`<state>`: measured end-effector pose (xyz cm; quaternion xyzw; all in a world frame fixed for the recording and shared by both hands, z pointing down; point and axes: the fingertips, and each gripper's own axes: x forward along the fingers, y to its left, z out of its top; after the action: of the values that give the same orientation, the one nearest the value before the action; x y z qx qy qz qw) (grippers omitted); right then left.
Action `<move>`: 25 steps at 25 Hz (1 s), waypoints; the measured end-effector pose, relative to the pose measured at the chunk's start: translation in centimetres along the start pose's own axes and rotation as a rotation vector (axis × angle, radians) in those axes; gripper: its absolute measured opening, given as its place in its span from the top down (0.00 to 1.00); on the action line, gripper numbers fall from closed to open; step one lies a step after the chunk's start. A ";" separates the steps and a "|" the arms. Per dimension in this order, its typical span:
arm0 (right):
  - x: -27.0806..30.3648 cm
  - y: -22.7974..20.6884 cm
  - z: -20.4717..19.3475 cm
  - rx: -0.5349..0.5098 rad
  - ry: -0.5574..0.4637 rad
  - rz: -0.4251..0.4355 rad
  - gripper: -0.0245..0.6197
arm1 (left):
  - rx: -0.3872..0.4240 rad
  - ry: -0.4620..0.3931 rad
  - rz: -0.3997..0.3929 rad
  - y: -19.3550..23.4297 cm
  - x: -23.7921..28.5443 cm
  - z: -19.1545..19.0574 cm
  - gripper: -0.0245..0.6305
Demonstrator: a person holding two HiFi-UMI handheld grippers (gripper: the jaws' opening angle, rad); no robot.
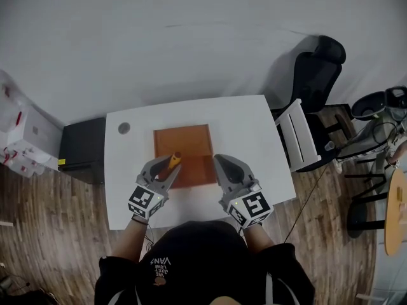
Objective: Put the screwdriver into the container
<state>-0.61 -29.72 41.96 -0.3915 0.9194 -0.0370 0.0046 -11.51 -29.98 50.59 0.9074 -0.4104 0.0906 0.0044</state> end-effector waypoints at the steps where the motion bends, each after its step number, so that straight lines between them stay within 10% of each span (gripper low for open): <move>1: 0.0 -0.1 -0.1 0.003 0.001 -0.001 0.94 | 0.000 0.006 -0.001 -0.1 0.2 -0.2 0.79; 25: -0.1 -0.3 -1.4 0.037 0.021 0.006 0.94 | 0.037 0.253 -0.041 -1.0 3.5 -8.5 0.79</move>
<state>-0.37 -29.73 43.42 -0.3880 0.9198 -0.0582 0.0026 -9.88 -31.19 59.60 0.8968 -0.3863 0.2120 0.0411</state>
